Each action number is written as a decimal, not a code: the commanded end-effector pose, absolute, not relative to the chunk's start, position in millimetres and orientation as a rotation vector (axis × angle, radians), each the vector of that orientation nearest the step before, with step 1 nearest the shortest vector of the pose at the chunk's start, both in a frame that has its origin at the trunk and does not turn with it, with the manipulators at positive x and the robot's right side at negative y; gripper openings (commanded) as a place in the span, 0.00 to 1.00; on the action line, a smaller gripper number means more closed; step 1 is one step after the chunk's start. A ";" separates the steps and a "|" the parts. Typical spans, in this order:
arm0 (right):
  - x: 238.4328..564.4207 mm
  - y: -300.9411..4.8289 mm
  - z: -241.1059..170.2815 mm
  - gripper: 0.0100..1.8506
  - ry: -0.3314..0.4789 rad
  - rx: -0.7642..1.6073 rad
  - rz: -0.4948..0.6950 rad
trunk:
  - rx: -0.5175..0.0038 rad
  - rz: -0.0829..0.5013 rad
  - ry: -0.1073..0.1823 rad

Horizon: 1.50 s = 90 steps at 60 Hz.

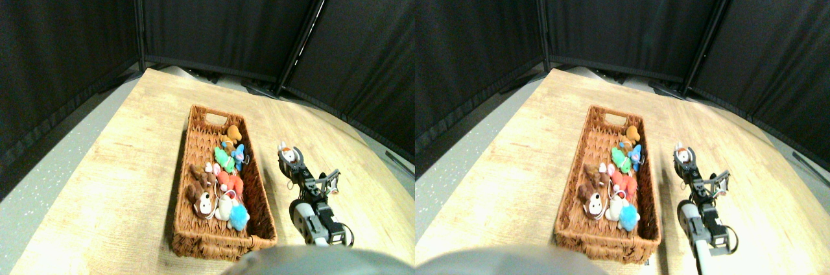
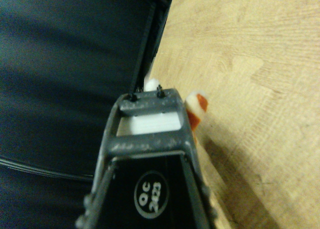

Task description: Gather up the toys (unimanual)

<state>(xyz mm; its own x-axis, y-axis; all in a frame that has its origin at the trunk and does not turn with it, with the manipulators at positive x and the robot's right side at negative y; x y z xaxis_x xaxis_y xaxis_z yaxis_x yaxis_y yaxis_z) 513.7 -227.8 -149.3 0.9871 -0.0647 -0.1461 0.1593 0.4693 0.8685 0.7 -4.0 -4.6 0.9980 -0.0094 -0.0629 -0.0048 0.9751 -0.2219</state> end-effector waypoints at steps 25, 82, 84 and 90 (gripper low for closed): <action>527.3 -184.9 -123.1 0.10 0.179 1.043 -0.005 | -0.353 0.070 0.001; 515.8 -90.6 -112.5 0.10 0.413 1.046 0.125 | -0.484 0.159 -0.041; 515.2 -89.3 -113.7 0.09 0.419 1.046 0.126 | -0.484 0.159 -0.040; 513.4 -87.8 -115.9 0.04 0.439 1.080 0.093 | -0.483 0.157 -0.038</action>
<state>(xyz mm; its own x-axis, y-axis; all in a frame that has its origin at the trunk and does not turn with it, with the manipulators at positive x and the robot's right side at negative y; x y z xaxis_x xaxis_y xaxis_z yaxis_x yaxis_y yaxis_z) 512.9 -90.6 -123.7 0.9009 0.2802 -0.3315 0.1472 0.5212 0.8406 0.8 -0.9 -3.2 0.9889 0.1488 -0.0041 -0.1388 0.9119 -0.3863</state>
